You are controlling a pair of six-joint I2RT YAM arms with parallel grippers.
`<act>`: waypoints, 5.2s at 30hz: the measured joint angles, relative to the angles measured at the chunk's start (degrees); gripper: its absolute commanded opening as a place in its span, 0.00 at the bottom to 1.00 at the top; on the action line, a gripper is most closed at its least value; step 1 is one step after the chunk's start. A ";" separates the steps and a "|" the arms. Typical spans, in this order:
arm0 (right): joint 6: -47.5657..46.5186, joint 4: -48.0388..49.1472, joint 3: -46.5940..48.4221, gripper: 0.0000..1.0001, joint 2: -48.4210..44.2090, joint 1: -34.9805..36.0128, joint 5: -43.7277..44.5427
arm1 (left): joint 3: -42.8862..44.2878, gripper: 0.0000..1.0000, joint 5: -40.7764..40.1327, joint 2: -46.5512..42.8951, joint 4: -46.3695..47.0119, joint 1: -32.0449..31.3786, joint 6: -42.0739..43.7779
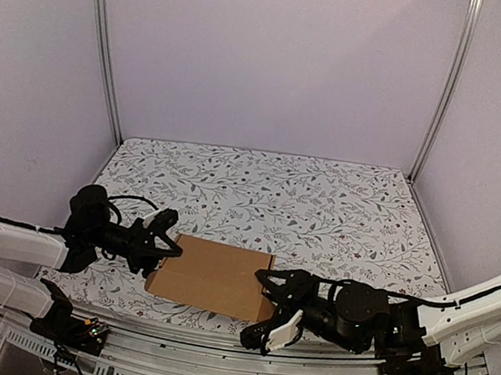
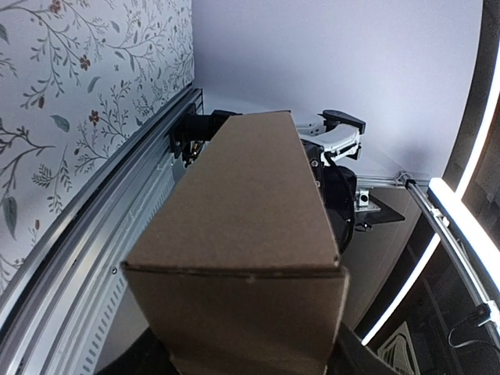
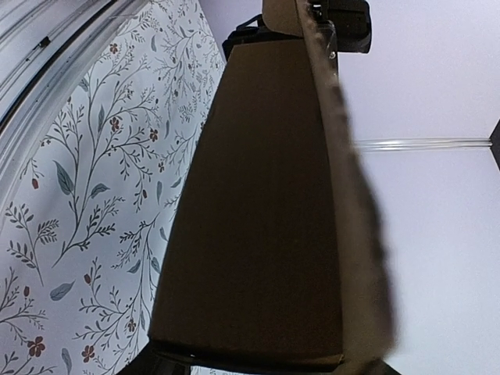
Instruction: Fold the paper box
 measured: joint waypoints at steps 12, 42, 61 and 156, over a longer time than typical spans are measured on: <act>10.91 -3.67 -2.05 0.37 -3.32 0.20 5.01 | 5.81 0.86 -6.45 -9.84 -27.54 0.37 16.26; 60.67 -28.52 8.15 0.30 4.48 -23.74 -46.62 | 23.76 0.81 -24.55 -18.21 -72.15 1.07 49.31; 58.14 -14.78 12.07 0.68 21.49 -24.20 -46.10 | 24.09 0.80 -28.13 -18.32 -75.73 1.07 52.19; 73.66 -0.04 5.27 0.84 21.92 -16.98 -28.37 | 29.66 0.81 -32.74 -16.41 -79.93 1.03 57.33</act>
